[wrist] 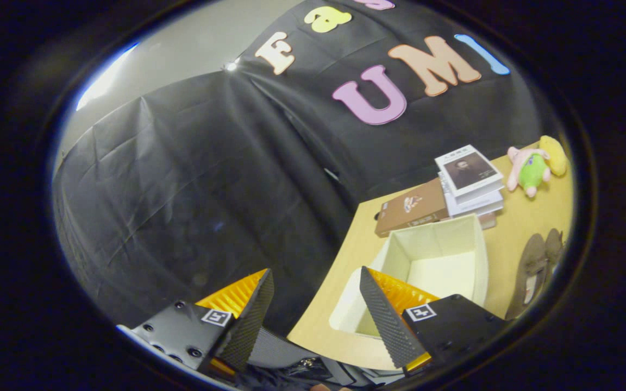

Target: Open the storage box then place both shoes into the box .Put the left shoe in first, then the right shoe, with the right side of both shoes facing outward in a uniform manner.

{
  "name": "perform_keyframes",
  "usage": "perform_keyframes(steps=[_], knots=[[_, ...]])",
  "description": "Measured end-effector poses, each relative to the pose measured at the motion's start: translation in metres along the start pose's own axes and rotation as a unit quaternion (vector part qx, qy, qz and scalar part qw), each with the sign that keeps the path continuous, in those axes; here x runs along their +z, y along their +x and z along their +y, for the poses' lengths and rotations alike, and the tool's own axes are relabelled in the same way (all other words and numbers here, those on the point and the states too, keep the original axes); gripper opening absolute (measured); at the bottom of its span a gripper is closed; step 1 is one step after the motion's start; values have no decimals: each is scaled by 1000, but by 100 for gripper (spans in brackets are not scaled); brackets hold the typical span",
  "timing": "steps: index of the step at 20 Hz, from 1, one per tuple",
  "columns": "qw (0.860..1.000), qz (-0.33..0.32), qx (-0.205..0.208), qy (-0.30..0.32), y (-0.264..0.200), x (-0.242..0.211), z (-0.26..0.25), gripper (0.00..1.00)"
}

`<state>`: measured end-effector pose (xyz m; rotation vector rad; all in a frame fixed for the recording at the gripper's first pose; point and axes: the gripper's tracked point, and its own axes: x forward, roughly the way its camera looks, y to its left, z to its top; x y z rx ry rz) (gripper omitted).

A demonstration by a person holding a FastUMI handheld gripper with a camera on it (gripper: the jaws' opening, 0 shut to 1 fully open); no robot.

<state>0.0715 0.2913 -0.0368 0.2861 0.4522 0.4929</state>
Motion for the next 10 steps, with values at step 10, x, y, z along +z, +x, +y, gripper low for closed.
perform_keyframes(steps=[10], knots=[[982,-14,-189,-8,-89,37,-170,100]])
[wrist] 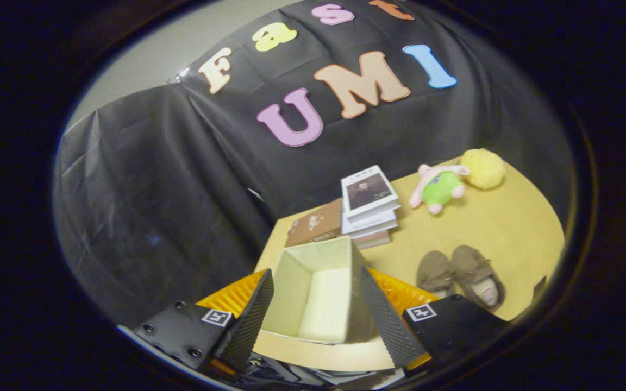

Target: Open the storage box then place both shoes into the box .Put the left shoe in first, then the right shoe, with the right side of both shoes facing outward in a uniform manner.

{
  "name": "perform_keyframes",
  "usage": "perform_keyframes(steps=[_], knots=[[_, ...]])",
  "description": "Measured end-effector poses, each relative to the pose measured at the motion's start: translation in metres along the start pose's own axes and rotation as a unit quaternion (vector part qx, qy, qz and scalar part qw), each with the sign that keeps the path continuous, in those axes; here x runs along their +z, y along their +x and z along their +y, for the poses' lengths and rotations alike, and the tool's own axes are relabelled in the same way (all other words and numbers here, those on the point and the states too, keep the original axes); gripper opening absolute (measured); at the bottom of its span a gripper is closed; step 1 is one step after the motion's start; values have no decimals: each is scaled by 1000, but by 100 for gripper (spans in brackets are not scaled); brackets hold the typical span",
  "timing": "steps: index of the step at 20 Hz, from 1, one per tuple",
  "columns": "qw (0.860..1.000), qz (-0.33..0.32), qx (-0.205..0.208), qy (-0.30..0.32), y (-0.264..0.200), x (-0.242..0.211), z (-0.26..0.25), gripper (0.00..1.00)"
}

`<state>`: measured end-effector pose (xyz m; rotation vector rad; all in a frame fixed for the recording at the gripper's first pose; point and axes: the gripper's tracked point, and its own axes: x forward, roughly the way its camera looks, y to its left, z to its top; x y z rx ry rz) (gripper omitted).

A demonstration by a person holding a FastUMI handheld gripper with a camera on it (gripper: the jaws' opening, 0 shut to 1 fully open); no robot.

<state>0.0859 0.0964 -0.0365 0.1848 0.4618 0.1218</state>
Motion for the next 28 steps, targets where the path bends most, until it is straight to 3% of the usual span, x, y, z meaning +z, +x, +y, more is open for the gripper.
perform_keyframes(steps=[4,7,12,18,23,28], knots=[[997,44,-57,-27,1,-16,-64,99],[992,112,-64,-16,9,-48,-95,99],[973,206,-105,7,30,-96,-154,99],[952,273,-122,61,65,-132,-186,99],[941,298,-156,47,84,-146,-217,75],[928,329,-172,16,87,-163,-230,39]])
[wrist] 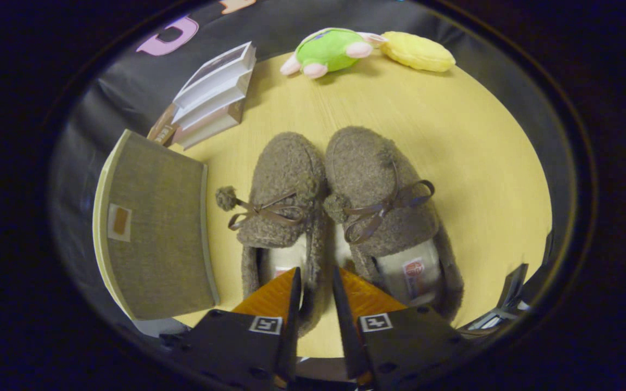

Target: Open the storage box then place both shoes into the box .Put the left shoe in first, then the right shoe, with the right side of both shoes facing outward in a uniform manner.

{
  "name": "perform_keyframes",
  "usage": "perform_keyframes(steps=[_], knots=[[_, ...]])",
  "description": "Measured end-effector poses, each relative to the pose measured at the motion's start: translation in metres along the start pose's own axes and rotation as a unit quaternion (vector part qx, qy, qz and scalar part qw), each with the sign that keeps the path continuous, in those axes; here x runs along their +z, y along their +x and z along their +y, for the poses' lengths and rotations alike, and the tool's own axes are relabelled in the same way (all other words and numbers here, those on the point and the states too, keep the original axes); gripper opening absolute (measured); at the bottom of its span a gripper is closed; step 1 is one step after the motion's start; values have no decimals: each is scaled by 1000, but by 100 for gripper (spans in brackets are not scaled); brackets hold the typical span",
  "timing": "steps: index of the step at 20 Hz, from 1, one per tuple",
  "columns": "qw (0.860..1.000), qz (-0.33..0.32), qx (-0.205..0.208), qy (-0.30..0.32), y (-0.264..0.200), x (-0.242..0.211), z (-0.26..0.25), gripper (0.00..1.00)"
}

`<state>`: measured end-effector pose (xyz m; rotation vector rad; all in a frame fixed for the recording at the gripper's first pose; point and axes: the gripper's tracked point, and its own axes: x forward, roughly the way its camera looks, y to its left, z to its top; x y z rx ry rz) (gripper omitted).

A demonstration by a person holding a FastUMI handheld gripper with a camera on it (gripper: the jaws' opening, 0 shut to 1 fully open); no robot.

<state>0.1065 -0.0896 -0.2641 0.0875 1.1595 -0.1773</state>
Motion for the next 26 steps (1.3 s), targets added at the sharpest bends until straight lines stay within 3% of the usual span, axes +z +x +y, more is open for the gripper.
perform_keyframes(steps=[3,7,14,18,22,26], knots=[[1000,10,-11,6,1,-1,1,17],[999,11,-19,23,1,-1,-2,6],[998,-5,0,63,-4,5,-3,6],[995,-7,26,96,-24,12,4,4],[995,-25,30,91,-43,22,9,3],[993,-38,62,91,-80,29,29,3]])
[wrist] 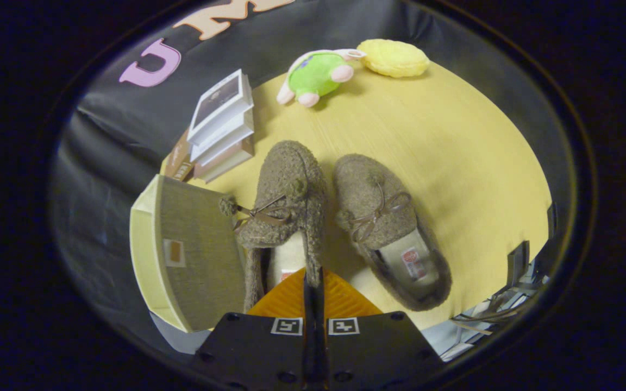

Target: Open the storage box then place both shoes into the box .Put the left shoe in first, then the right shoe, with the right side of both shoes facing outward in a uniform manner.

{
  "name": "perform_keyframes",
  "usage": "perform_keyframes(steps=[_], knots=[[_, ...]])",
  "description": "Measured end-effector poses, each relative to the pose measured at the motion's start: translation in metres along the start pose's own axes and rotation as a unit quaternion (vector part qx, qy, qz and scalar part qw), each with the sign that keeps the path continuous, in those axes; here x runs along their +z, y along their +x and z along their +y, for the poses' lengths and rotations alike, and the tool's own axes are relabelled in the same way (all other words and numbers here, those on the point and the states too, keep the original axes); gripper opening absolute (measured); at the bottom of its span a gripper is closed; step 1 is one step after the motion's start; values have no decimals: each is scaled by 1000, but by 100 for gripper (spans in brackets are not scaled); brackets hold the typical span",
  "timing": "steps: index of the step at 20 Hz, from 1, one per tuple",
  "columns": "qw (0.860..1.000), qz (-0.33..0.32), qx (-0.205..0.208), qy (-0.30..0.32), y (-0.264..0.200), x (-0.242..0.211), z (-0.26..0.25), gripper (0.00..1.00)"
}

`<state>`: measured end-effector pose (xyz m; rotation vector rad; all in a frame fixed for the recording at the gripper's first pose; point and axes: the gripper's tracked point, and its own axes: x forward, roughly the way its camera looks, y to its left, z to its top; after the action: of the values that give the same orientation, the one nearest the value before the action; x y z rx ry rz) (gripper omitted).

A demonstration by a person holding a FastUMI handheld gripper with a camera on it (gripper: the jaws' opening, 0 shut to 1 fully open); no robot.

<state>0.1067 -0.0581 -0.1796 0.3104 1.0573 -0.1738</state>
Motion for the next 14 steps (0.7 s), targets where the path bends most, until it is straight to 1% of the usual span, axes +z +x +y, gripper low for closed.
perform_keyframes(steps=[2,4,6,8,10,14], knots=[[1000,0,13,-2,-19,1,15,3],[1000,3,13,-6,-39,-1,28,4],[1000,3,21,-22,-58,-4,43,4],[999,5,44,-28,-70,-6,69,4],[997,6,77,-31,-81,-8,100,4],[991,5,127,-42,-80,-13,162,3]])
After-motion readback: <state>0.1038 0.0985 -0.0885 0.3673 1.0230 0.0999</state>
